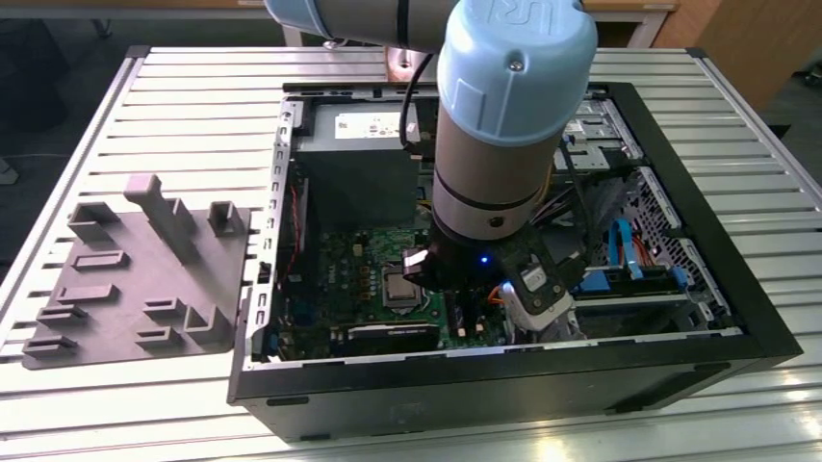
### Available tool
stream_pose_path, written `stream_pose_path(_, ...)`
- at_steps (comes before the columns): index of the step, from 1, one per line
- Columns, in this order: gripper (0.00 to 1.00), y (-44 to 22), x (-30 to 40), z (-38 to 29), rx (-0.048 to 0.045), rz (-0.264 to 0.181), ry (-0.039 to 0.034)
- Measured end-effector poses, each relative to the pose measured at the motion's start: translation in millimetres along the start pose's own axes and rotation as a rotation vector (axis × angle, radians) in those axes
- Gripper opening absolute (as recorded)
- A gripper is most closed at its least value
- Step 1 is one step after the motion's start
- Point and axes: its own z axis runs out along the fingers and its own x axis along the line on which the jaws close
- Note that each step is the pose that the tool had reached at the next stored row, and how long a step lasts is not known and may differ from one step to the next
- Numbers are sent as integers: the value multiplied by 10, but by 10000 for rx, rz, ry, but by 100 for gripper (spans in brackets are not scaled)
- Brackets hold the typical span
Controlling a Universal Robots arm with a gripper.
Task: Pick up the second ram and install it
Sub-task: 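Press down the second ram until it locks into place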
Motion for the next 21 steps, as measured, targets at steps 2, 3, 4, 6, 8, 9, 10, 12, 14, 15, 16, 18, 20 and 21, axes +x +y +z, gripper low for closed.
stream_pose_path(2,11,0,0,0,2,0,1)
stream_pose_path(3,11,0,0,0,3,1,1)
stream_pose_path(4,11,0,0,0,2,0,1)
stream_pose_path(6,11,0,0,0,2,0,1)
stream_pose_path(8,11,0,0,1,2,0,0)
stream_pose_path(9,11,0,0,2,2,1,1)
stream_pose_path(10,11,0,0,2,2,1,0)
stream_pose_path(12,11,0,0,4,2,0,0)
stream_pose_path(14,11,-1,1,9,3,0,1)
stream_pose_path(15,11,-1,1,9,3,0,1)
stream_pose_path(16,11,-1,1,9,4,0,1)
stream_pose_path(18,11,-1,0,11,3,0,1)
stream_pose_path(20,11,-1,1,15,0,0,0)
stream_pose_path(21,11,-2,1,18,3,1,1)
